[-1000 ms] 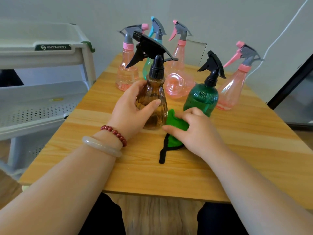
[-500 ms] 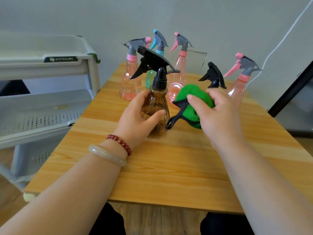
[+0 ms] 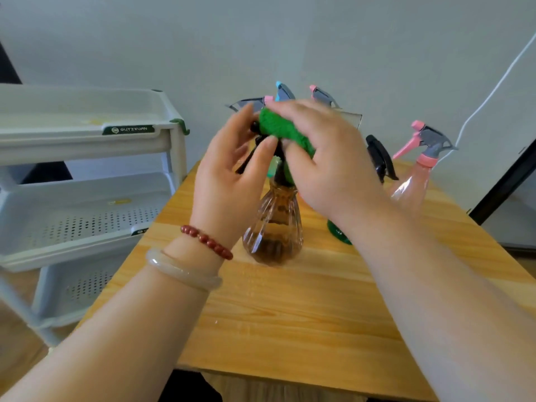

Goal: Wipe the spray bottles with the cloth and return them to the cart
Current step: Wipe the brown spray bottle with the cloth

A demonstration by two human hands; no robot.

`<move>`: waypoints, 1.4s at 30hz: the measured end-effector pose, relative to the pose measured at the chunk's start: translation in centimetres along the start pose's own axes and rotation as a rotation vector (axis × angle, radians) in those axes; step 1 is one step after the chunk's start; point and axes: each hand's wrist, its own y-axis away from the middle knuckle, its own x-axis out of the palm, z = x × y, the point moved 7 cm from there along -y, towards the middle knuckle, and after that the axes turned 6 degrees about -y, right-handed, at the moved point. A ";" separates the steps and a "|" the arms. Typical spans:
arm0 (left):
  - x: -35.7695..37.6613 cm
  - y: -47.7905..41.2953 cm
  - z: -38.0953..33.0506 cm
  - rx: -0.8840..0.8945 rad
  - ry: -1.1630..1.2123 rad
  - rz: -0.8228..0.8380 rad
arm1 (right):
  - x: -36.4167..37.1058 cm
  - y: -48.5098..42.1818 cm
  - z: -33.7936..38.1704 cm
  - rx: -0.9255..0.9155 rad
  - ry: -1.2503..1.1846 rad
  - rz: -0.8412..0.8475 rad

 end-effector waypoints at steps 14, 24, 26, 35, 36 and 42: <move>0.3 -1.2 -0.5 -0.107 -0.006 0.006 | -1.1 1.4 -2.8 0.203 0.047 -0.083; 0.3 -0.9 -1.1 -0.052 -0.097 0.011 | -0.4 3.9 -4.3 0.166 -0.065 -0.219; 0.3 -0.8 -1.1 -0.049 -0.106 0.013 | -1.1 4.0 -4.0 0.162 0.001 -0.275; 0.3 -0.9 -0.9 -0.045 -0.098 0.003 | 0.9 3.7 -3.7 0.108 0.026 -0.233; 0.3 -0.9 -0.8 -0.046 -0.103 0.002 | 0.6 4.0 -4.3 0.128 0.037 -0.233; 0.4 -0.8 -0.8 -0.043 -0.068 -0.005 | -0.3 2.4 -1.3 0.026 0.148 -0.275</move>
